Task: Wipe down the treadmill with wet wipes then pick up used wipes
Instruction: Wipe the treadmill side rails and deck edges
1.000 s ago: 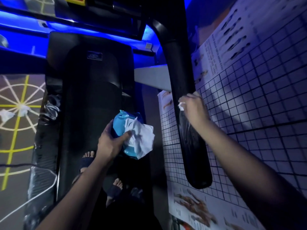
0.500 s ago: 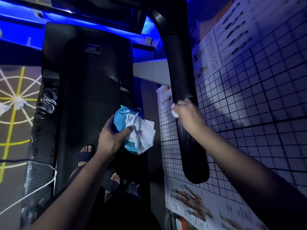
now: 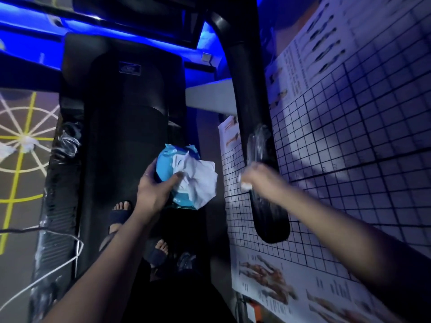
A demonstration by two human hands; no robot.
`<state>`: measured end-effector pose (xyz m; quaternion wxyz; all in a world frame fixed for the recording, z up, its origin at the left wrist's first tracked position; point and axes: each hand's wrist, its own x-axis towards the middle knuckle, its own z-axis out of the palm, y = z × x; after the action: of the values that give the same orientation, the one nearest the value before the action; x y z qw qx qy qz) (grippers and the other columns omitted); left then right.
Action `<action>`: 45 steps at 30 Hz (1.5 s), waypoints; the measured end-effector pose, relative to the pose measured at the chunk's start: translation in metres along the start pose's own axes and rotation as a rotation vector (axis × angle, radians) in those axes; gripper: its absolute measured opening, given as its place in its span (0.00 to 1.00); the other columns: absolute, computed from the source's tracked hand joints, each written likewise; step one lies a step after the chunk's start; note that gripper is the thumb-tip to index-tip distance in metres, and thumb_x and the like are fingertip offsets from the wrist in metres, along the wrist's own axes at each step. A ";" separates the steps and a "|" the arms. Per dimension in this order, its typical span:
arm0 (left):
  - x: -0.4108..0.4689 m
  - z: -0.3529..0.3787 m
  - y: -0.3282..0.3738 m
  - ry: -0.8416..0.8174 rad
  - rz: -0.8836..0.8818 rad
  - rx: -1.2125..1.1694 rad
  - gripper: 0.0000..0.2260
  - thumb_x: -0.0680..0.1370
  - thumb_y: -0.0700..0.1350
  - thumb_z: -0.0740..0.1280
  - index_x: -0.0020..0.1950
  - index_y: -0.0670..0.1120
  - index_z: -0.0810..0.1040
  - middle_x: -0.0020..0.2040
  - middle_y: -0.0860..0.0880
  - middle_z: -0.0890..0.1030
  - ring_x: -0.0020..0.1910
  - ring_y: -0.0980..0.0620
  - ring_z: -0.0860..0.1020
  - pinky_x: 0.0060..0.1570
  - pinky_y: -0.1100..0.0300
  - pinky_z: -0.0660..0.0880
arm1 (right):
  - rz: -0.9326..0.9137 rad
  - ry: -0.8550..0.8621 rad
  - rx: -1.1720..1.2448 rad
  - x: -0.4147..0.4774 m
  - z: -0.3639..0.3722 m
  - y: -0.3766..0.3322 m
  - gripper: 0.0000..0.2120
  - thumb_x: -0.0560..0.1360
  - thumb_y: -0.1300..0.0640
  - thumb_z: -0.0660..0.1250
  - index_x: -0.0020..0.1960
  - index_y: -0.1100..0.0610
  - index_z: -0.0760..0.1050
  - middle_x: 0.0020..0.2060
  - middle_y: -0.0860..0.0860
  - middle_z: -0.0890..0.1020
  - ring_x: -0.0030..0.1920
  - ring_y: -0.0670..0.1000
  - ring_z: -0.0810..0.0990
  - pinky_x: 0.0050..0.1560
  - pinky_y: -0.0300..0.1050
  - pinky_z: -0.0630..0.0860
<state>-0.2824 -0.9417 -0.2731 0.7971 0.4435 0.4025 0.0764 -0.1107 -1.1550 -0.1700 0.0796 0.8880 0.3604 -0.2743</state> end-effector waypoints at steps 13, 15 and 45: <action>-0.026 -0.002 0.006 0.058 -0.033 -0.099 0.27 0.75 0.41 0.78 0.72 0.52 0.75 0.58 0.45 0.86 0.54 0.43 0.86 0.55 0.42 0.83 | 0.028 0.090 -0.002 -0.057 0.053 0.019 0.09 0.75 0.67 0.71 0.53 0.58 0.84 0.52 0.53 0.80 0.54 0.52 0.78 0.65 0.49 0.76; -0.028 -0.004 0.008 0.061 -0.025 -0.104 0.27 0.75 0.41 0.78 0.72 0.52 0.74 0.58 0.45 0.86 0.53 0.43 0.86 0.53 0.44 0.84 | 0.008 -0.013 0.017 -0.079 0.064 0.007 0.09 0.75 0.68 0.70 0.51 0.58 0.84 0.51 0.52 0.82 0.53 0.50 0.78 0.64 0.48 0.75; -0.064 0.027 -0.031 0.033 -0.003 0.052 0.31 0.74 0.42 0.79 0.75 0.50 0.73 0.58 0.48 0.86 0.52 0.49 0.86 0.47 0.57 0.84 | 0.068 0.464 0.293 -0.080 0.071 0.038 0.09 0.76 0.69 0.70 0.53 0.61 0.84 0.50 0.54 0.84 0.51 0.51 0.79 0.58 0.43 0.79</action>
<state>-0.3127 -1.0083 -0.2528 0.7788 0.4620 0.4181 0.0721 -0.1622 -1.2542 -0.1882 -0.1253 0.9407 0.2957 -0.1098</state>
